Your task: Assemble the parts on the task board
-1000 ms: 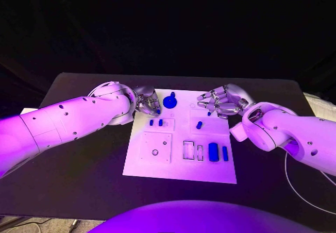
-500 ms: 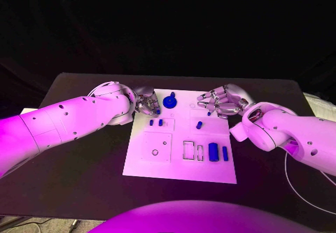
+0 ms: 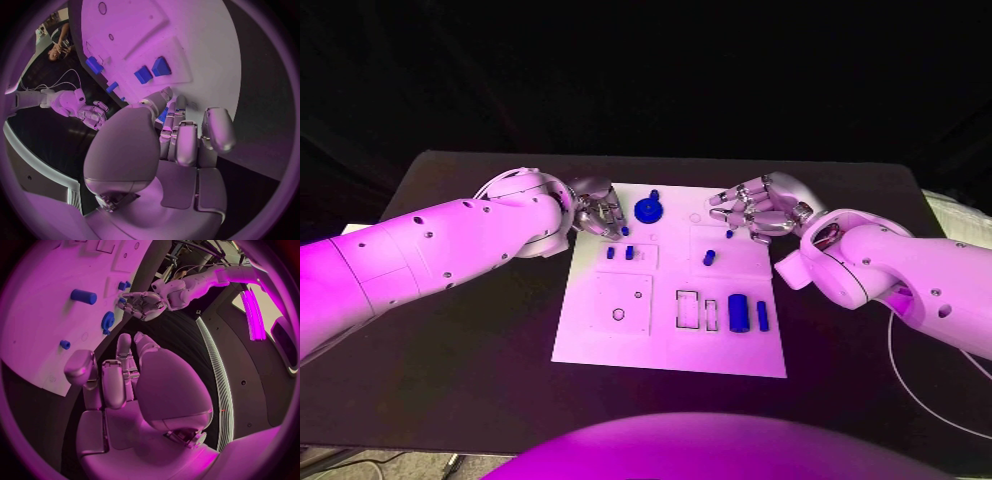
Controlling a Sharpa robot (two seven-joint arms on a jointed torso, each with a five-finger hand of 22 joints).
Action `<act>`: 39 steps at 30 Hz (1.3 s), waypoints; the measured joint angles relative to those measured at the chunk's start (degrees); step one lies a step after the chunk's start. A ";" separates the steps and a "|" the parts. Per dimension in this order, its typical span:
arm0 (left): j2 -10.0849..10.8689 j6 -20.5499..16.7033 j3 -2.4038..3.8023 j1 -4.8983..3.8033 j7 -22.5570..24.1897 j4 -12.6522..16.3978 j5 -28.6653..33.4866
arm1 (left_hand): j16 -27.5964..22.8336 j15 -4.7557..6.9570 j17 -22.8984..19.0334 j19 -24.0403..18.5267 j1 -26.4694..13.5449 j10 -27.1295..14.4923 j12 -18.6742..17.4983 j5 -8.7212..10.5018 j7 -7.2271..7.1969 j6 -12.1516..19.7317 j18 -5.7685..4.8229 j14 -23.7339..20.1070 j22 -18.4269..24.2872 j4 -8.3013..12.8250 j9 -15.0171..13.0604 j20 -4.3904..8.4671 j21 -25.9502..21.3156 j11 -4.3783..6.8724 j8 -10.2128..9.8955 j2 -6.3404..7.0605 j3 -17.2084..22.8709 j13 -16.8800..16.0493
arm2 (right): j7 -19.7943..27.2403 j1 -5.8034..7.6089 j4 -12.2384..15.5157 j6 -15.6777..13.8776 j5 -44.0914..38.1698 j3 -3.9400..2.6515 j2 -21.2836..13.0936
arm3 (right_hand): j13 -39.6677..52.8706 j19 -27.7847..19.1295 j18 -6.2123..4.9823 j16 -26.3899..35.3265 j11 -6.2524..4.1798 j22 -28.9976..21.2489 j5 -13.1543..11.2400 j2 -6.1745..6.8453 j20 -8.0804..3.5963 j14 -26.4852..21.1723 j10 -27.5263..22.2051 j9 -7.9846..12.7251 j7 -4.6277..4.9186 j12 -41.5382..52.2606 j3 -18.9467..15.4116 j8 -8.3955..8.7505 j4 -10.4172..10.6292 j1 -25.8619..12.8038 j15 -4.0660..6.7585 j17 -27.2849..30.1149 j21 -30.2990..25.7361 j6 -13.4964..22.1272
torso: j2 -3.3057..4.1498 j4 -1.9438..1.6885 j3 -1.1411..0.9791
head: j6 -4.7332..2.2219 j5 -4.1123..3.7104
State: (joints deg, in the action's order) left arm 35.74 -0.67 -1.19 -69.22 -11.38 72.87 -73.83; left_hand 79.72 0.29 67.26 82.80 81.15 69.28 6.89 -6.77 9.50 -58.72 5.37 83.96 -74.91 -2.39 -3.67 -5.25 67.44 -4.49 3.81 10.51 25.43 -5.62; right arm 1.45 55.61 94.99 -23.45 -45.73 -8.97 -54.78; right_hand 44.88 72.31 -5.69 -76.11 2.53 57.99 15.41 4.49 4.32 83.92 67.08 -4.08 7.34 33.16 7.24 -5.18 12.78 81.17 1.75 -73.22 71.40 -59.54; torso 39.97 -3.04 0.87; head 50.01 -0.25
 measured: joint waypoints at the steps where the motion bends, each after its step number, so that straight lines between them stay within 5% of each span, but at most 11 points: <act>1: 0.23 -0.21 0.01 0.00 0.04 0.05 0.11 | 0.00 0.00 -0.06 0.01 0.00 0.00 -0.13 0.00 -0.07 0.61 0.00 0.00 0.00 0.28 0.00 0.01 -0.23 0.00 -0.16 0.00 0.28 0.14 | -0.03 0.00 -0.22 0.00 -0.30 0.00 -0.02 | -1.23 -0.30 -0.01 0.46 0.00 -0.34 0.00 -0.25 0.10 0.00 -0.41 0.00 -0.02 -1.34 0.36 0.00 -0.09 0.44 0.00 0.43 -0.30 0.02 | -0.01 0.00 0.00 | 0.00 -0.04; 8: 3.20 -3.65 0.31 -0.50 1.66 1.06 5.81 | -0.59 0.00 -1.20 -0.61 1.70 0.01 -0.46 0.00 -0.64 0.50 0.00 0.00 0.45 1.79 -0.27 -0.35 -2.86 0.00 0.62 -0.93 3.55 0.12 | -0.87 0.04 -2.73 0.38 -6.84 -0.16 -0.11 | -12.18 -0.71 -0.01 3.78 0.87 -1.76 -1.99 1.23 0.10 0.23 -3.63 -0.06 0.17 -12.99 4.80 0.00 -2.70 4.78 -0.23 4.22 -1.30 -0.09 | -0.15 0.00 0.00 | 0.00 -0.04; 12: 5.67 -6.55 0.40 -1.00 5.09 2.17 14.96 | -5.35 -0.38 -9.48 -4.64 1.71 -0.17 -0.46 0.00 -0.10 -1.17 1.37 -2.18 5.31 2.89 -0.39 -0.49 -11.44 -0.41 1.17 -0.93 5.27 0.11 | -2.13 0.18 -3.45 1.29 -13.72 -0.55 -0.33 | -18.79 -0.28 -0.01 3.78 1.46 -1.36 -2.43 1.90 0.53 0.10 -2.54 -0.06 1.24 -18.79 7.25 0.00 -4.08 5.45 -0.74 4.17 -1.30 -0.88 | -0.36 0.03 -0.01 | 0.00 -0.03; 20: 10.90 -10.48 -0.41 -1.03 15.71 7.72 44.06 | -11.59 -0.38 -19.76 -10.46 0.55 0.23 1.34 0.22 -0.44 -2.49 2.72 -7.23 11.76 2.77 -0.39 -0.60 -23.11 -0.41 1.74 -1.33 4.63 -0.61 | -7.04 0.48 -3.07 4.06 -30.49 -1.05 -0.42 | -25.77 0.02 -0.01 2.65 1.36 -0.05 -4.14 3.00 0.83 0.10 -0.62 -0.05 0.53 -24.44 9.88 0.00 -5.26 4.87 -0.74 3.24 -0.33 -2.83 | -0.77 -0.03 0.09 | -0.16 -0.71; 28: 14.77 -12.80 -0.89 -0.48 24.46 12.46 68.33 | -12.50 0.01 -21.72 -11.26 -0.74 0.44 3.14 0.22 -0.63 -2.69 3.55 -7.78 13.47 2.41 -0.38 -0.60 -25.86 -0.21 2.08 -1.82 2.53 -1.47 | -13.41 0.53 -2.71 6.84 -45.95 -1.14 0.48 | -29.96 0.23 -0.01 2.65 1.32 -0.01 -7.29 4.07 1.03 0.10 -0.05 -0.05 0.17 -27.24 12.14 0.67 -5.33 3.80 -0.73 3.66 -0.33 -3.60 | -1.03 -0.25 0.25 | -0.70 -1.23; 39: 15.82 -13.95 -1.00 -0.21 28.56 14.50 77.67 | -12.77 0.01 -22.43 -11.46 -0.74 0.44 3.75 0.22 -0.63 -2.68 3.56 -8.18 14.08 2.49 -0.38 -0.39 -26.84 -0.21 2.29 -1.82 2.13 -1.68 | -17.77 0.53 -2.55 10.46 -55.91 -1.11 1.91 | -32.87 0.23 -0.01 2.65 1.25 -0.51 -8.43 4.66 1.03 0.10 -0.56 -0.05 -0.05 -28.56 13.58 1.00 -5.35 3.21 -0.73 4.15 -0.34 -3.83 | -0.92 -0.16 0.26 | -1.02 -1.18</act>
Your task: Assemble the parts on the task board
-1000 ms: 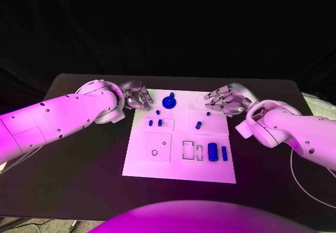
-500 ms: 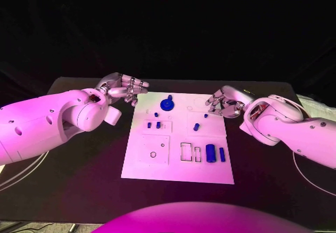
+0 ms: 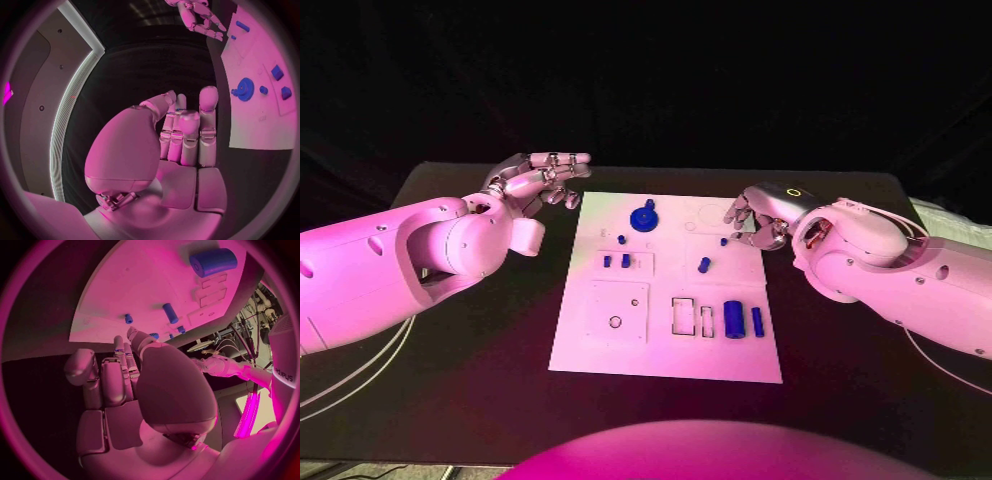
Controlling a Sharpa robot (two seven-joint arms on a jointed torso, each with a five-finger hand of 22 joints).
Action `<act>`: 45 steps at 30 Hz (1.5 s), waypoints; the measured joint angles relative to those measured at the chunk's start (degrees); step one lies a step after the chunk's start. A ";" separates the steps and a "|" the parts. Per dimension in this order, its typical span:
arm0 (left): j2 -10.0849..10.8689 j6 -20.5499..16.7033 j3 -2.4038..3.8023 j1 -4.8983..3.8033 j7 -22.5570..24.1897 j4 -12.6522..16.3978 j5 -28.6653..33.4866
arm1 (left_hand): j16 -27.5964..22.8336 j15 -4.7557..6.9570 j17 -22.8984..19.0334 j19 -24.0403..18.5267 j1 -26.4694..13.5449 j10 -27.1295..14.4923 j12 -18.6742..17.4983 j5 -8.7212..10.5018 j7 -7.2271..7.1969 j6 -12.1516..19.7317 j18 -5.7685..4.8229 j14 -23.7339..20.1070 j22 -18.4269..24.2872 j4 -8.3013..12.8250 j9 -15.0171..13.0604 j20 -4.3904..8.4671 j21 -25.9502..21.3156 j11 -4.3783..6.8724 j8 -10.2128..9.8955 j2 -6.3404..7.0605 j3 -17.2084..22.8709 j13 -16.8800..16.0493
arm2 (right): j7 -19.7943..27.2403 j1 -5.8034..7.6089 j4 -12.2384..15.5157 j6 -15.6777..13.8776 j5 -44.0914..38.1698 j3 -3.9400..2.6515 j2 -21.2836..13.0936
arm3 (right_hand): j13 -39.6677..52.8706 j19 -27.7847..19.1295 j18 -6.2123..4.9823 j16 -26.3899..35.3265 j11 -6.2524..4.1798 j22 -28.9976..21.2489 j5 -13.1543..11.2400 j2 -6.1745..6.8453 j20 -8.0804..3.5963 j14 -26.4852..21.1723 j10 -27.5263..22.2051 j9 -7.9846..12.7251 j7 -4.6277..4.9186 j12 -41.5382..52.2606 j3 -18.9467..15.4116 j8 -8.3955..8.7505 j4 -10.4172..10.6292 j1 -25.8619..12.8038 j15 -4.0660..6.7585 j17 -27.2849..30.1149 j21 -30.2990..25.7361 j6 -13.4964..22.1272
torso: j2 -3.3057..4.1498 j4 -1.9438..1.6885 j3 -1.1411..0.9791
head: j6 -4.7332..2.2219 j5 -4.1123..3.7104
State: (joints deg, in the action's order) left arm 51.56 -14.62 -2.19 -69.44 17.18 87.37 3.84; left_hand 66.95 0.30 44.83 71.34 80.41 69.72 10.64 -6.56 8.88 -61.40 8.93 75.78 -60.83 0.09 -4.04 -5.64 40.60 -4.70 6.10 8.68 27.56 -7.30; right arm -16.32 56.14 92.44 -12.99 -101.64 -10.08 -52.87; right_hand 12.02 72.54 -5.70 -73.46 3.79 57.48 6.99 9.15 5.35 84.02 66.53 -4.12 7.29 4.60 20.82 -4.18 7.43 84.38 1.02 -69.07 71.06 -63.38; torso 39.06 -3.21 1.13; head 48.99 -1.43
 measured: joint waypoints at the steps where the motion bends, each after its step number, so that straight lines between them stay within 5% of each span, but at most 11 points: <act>1: 0.05 -0.05 0.00 0.00 0.23 0.10 0.34 | 0.00 0.00 0.00 0.00 0.00 0.00 0.00 0.00 0.00 0.00 -0.01 0.00 0.00 0.00 0.00 0.00 0.00 0.00 0.00 0.00 0.00 0.00 | -0.24 0.00 -0.01 0.49 -0.52 0.02 0.17 | -0.16 0.00 0.00 0.00 -0.03 0.00 -0.22 0.00 0.00 0.00 -0.03 0.00 0.00 -0.10 0.13 0.00 0.13 0.00 0.00 0.00 0.00 0.00 | 0.02 0.01 0.01 | -0.02 0.01; 30: 0.16 -0.13 0.01 0.03 1.61 1.05 2.41 | -0.22 -0.01 -0.44 0.00 0.00 -0.22 0.59 -0.01 -0.01 0.01 -0.01 0.01 0.50 0.31 0.01 0.00 -0.89 0.21 0.00 0.00 -0.61 -0.26 | -1.00 -0.31 -3.89 6.03 -3.76 0.78 4.47 | -3.65 0.21 -0.01 0.00 -0.59 0.31 -0.48 -0.03 -0.64 -0.01 0.45 -0.12 -0.90 -0.51 2.52 0.00 -0.16 -0.03 0.83 0.22 -0.04 -1.54 | -0.02 0.01 0.00 | 0.41 0.12; 45: 0.15 -0.11 0.01 0.03 1.62 1.16 2.48 | -0.22 -0.01 -0.44 0.01 0.01 -0.22 0.59 -0.01 -0.01 0.01 -0.02 0.01 0.50 0.31 0.02 0.00 -0.89 0.21 0.00 0.00 -0.61 -0.25 | -0.95 -0.22 -4.75 6.85 -4.41 0.76 5.31 | -5.28 1.03 -0.01 0.01 -1.17 2.07 -2.08 -1.29 -1.46 -0.13 3.59 -0.56 -1.42 -0.22 4.11 -0.62 -1.43 -0.79 0.98 0.46 1.07 -4.45 | -0.04 0.01 -0.03 | 0.63 0.17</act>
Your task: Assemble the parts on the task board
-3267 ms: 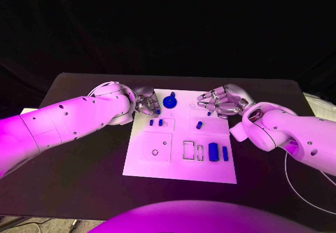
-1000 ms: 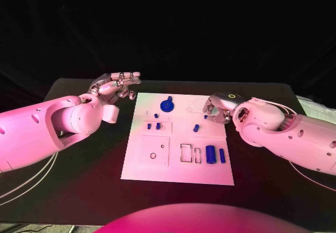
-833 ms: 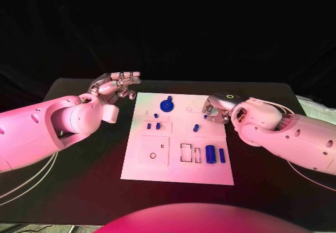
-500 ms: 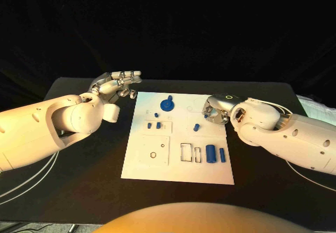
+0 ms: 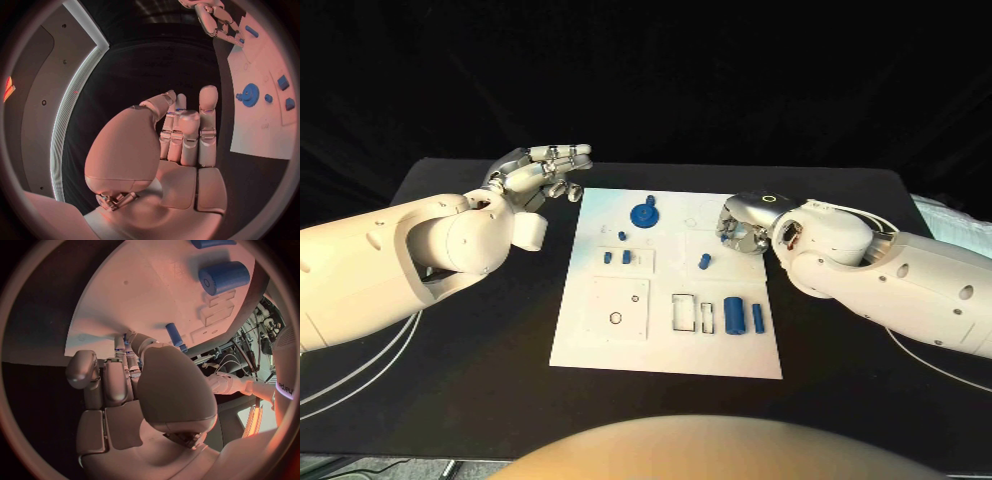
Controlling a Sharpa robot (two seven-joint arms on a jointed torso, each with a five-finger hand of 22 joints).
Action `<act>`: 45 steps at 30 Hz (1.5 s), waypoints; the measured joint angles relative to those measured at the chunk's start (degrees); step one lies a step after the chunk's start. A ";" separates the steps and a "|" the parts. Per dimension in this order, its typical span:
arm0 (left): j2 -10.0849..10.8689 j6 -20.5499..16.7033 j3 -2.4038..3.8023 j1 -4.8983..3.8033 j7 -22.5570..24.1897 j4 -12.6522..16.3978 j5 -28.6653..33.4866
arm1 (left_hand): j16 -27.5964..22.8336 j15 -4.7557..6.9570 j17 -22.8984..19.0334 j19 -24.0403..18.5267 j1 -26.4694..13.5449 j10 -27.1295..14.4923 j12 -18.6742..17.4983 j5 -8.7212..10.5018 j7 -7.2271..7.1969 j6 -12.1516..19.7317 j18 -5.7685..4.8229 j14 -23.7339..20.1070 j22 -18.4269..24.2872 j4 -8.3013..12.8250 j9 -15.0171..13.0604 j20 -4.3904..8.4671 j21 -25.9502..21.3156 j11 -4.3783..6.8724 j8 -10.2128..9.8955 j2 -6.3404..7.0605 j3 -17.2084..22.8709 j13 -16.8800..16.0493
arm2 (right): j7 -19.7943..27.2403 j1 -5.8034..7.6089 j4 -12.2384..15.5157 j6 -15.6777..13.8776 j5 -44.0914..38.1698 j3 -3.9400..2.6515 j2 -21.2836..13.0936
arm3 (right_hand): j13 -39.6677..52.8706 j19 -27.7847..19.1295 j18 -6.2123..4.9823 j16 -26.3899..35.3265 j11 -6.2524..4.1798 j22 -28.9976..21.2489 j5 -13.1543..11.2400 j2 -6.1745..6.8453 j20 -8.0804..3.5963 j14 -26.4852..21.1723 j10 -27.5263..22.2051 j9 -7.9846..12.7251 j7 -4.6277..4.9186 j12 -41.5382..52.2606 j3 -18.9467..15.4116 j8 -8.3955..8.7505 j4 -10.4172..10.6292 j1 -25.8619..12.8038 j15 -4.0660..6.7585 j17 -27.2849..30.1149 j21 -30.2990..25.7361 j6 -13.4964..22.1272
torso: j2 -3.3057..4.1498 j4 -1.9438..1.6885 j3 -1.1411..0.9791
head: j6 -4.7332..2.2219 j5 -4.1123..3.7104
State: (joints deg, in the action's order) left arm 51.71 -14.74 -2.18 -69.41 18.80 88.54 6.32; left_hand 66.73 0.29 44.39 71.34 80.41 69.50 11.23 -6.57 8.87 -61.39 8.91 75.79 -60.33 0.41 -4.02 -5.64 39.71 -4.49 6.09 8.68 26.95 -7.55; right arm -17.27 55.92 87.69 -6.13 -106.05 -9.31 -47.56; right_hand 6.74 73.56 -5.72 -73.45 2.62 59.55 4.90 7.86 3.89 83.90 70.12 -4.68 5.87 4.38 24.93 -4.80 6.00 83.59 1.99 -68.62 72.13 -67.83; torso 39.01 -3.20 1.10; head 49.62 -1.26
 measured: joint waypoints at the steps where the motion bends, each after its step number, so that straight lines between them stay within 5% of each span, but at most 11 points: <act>1: 0.00 0.00 0.00 0.00 0.00 0.00 0.00 | 0.00 0.00 0.00 0.00 0.00 0.00 0.00 0.00 0.00 0.00 0.00 0.00 0.00 0.00 0.00 0.00 0.00 0.00 0.00 0.00 0.00 0.00 | 0.00 0.00 -0.01 0.01 -0.06 0.00 0.02 | -0.06 0.10 0.00 0.00 -0.03 0.08 -0.14 -0.06 -0.10 -0.06 0.16 -0.05 -0.07 0.00 0.06 0.00 -0.06 -0.04 0.09 0.00 0.09 -0.07 | 0.00 0.01 0.00 | 0.00 -0.02; 18: -0.24 0.00 0.00 0.01 0.00 -0.36 0.03 | 0.00 0.00 0.01 0.00 0.00 0.00 0.31 -0.01 0.00 0.00 0.00 0.00 0.15 0.16 0.01 0.00 -0.23 0.00 0.00 0.00 -0.16 -0.09 | -0.46 -0.44 0.86 -2.69 -0.86 0.30 -0.53 | -0.88 0.74 0.00 0.00 -0.10 1.31 -1.41 -1.69 -0.30 0.13 1.51 -0.42 0.06 -0.28 1.41 -0.25 -1.10 0.10 0.28 0.39 0.84 -0.95 | -0.08 -0.02 -0.04 | 0.25 -0.17; 27: -0.49 0.00 0.00 0.03 -0.02 -0.60 0.04 | 0.00 0.00 0.01 0.00 0.00 0.00 0.31 -0.01 0.00 0.00 0.00 0.00 0.15 0.16 0.01 0.00 -0.23 0.00 0.00 0.00 -0.16 -0.13 | -0.47 -0.19 2.82 -4.27 -0.80 -0.22 -1.76 | -0.90 0.94 0.01 0.00 -0.08 1.49 -1.62 -1.69 -0.09 0.13 1.51 -0.56 0.06 -0.22 1.41 -0.28 -1.10 0.10 0.28 0.44 0.83 -0.95 | 0.02 0.04 -0.03 | -0.18 -0.42; 35: -0.39 0.03 0.00 0.05 -0.07 -0.78 0.04 | 0.00 -0.01 -0.18 0.00 0.00 -0.20 0.31 -0.02 0.00 0.00 0.00 0.00 0.25 0.16 0.01 0.00 -0.23 0.20 0.00 0.00 -0.16 -0.13 | -0.52 -0.07 6.65 -5.39 -0.64 -1.02 -3.59 | -1.17 0.94 0.01 0.00 -0.20 1.63 -1.74 -1.68 -0.09 0.13 1.63 -0.56 -0.05 -0.22 1.41 -0.27 -1.10 0.10 0.28 0.44 1.10 -1.06 | 0.08 0.06 -0.02 | -0.63 -0.41; 45: -0.36 0.05 0.00 0.05 -0.09 -0.90 0.05 | 0.00 -0.21 -0.40 0.00 -0.25 -0.51 0.75 -0.02 0.00 0.00 -0.01 -0.21 0.45 0.07 0.01 0.00 -0.67 -0.10 0.00 -0.25 -0.74 -0.30 | -0.49 -0.65 13.17 -7.24 0.58 -1.34 -2.66 | -1.22 0.94 0.00 0.00 -0.11 1.79 -1.95 -1.67 -0.09 0.13 1.94 -0.57 0.05 -0.24 1.57 -0.20 -1.27 0.10 0.28 0.44 1.10 -1.37 | -0.02 0.00 0.07 | -0.25 0.49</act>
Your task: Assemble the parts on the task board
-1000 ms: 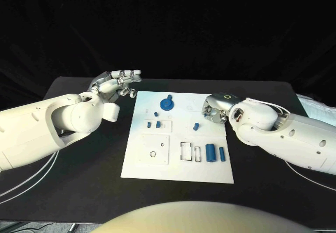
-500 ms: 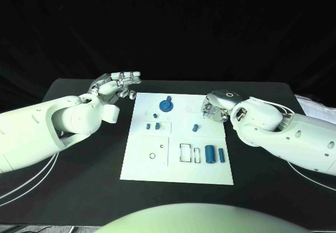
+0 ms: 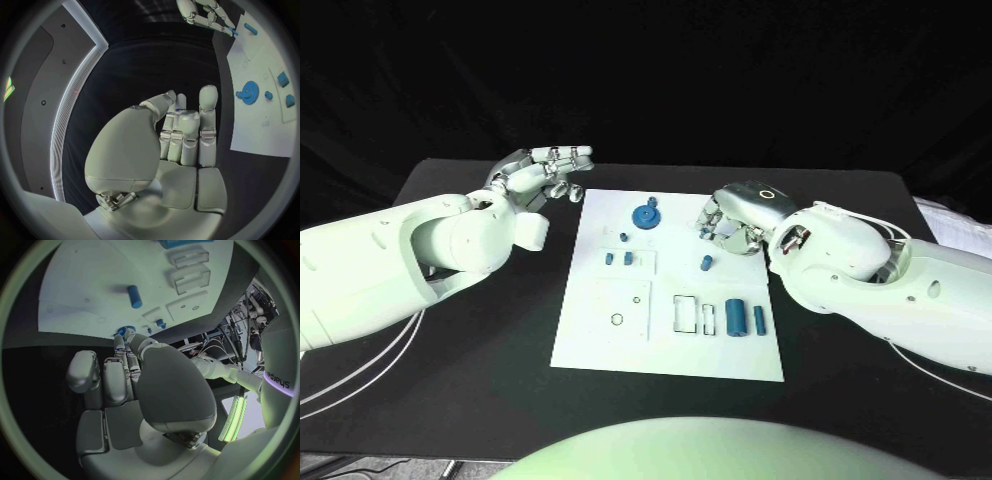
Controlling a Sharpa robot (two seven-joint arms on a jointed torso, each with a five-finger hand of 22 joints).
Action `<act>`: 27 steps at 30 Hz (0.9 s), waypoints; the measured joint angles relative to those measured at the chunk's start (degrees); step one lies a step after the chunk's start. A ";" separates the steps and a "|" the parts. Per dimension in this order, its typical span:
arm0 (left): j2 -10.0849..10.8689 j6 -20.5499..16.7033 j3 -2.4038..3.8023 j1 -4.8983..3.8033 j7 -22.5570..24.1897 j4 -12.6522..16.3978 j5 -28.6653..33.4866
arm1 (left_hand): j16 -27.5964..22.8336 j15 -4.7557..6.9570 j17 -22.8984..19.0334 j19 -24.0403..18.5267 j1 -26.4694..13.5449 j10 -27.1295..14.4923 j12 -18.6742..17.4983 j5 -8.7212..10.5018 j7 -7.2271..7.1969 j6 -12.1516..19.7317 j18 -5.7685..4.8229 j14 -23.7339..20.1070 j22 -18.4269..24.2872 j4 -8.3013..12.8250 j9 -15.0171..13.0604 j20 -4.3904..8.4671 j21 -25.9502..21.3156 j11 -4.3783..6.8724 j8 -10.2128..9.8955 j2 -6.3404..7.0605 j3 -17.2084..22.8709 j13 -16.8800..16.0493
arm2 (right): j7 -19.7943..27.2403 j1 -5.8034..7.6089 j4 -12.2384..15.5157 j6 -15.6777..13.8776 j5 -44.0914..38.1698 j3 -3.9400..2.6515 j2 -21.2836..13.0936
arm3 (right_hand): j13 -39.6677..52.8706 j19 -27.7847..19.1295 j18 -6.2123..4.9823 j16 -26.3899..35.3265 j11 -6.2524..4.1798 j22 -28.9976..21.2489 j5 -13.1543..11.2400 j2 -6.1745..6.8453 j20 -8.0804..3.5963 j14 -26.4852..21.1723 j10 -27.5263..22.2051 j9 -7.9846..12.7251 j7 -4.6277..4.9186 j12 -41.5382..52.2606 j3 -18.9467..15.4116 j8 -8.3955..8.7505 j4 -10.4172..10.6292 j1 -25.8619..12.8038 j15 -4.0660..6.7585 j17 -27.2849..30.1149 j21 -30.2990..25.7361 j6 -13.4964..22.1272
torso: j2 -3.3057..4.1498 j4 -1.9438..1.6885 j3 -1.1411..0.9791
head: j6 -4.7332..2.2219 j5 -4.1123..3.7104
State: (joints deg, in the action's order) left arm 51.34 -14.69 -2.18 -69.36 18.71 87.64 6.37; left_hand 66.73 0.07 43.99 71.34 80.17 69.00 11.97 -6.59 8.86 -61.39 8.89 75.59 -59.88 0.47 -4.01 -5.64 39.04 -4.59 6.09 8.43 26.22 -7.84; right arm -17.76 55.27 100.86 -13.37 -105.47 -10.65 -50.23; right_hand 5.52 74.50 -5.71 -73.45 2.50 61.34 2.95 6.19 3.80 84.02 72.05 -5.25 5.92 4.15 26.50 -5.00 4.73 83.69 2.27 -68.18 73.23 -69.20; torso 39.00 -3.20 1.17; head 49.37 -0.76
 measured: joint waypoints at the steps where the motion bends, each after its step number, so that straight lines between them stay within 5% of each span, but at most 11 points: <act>1: -0.03 0.01 0.00 0.00 0.00 0.00 0.00 | 0.00 0.00 0.00 0.00 -0.06 0.00 0.00 0.00 0.00 0.00 0.00 0.00 0.00 0.00 0.00 0.00 0.00 0.00 0.00 -0.06 0.00 0.00 | 0.04 -0.15 0.42 -0.11 0.15 0.00 0.44 | -0.01 0.12 0.00 0.00 0.00 0.00 0.00 0.00 0.11 0.00 0.00 -0.02 0.00 0.00 0.02 0.00 -0.02 0.00 0.00 0.00 0.00 0.00 | -0.01 0.00 0.03 | -0.01 0.08; 10: -0.76 0.05 0.00 0.01 0.00 0.01 0.01 | 0.00 0.00 0.00 0.00 -0.05 0.00 0.00 0.00 0.00 0.00 0.00 0.00 0.00 0.00 0.00 0.00 0.00 0.00 0.00 -0.06 0.00 0.01 | 0.84 -2.28 2.26 -0.30 1.00 0.85 5.20 | -0.39 0.20 0.01 0.00 0.02 0.07 -0.07 -0.02 0.21 0.00 -0.02 -0.09 0.00 -0.08 0.38 0.19 -0.39 -0.03 0.00 0.00 0.00 0.00 | -0.08 -0.08 0.13 | 0.21 1.16; 19: -1.47 0.07 0.00 0.02 0.03 0.07 0.01 | 0.00 0.00 0.00 0.00 -0.05 0.00 0.00 0.00 0.00 0.00 0.00 0.00 0.00 0.00 0.00 0.00 0.00 0.00 0.00 -0.05 0.00 0.01 | 2.02 -5.09 -0.11 0.44 1.30 1.79 9.23 | -0.49 0.20 0.00 0.00 0.23 -0.13 0.16 -0.15 0.21 0.00 0.17 -0.09 0.00 -0.23 0.55 0.44 -0.56 -0.17 0.00 0.05 0.00 0.01 | -0.02 -0.03 0.14 | 0.36 1.97; 27: -1.53 0.08 -0.01 0.04 0.05 0.18 0.01 | 0.00 0.00 -0.11 0.00 -0.05 0.00 0.00 0.00 0.00 0.00 -0.01 0.00 0.09 0.00 0.00 0.00 0.00 0.00 0.00 -0.05 0.00 -0.04 | 2.81 -6.26 -1.42 1.16 1.55 2.11 10.65 | -0.66 0.20 0.00 -0.23 0.24 -0.24 0.16 -0.22 0.21 -0.20 0.16 -0.08 0.21 -0.40 0.55 0.51 -0.56 -0.25 -0.23 0.10 0.00 0.23 | 0.01 -0.02 0.05 | 0.51 2.40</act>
State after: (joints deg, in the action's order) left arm 49.81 -14.60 -2.19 -69.32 18.76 87.83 6.38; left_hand 66.73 0.07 43.87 71.34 80.12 69.00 11.98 -6.59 8.86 -61.38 8.89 75.58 -59.78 0.47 -4.01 -5.64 39.05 -4.59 6.09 8.38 26.22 -7.89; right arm -14.95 49.01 99.44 -12.22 -103.92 -8.55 -39.57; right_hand 4.86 74.71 -5.71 -73.68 2.74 61.10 3.11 5.97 4.01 83.82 72.22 -5.32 6.12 3.74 27.05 -4.49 4.16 83.45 2.03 -68.07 73.23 -68.97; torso 39.01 -3.22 1.22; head 49.88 1.64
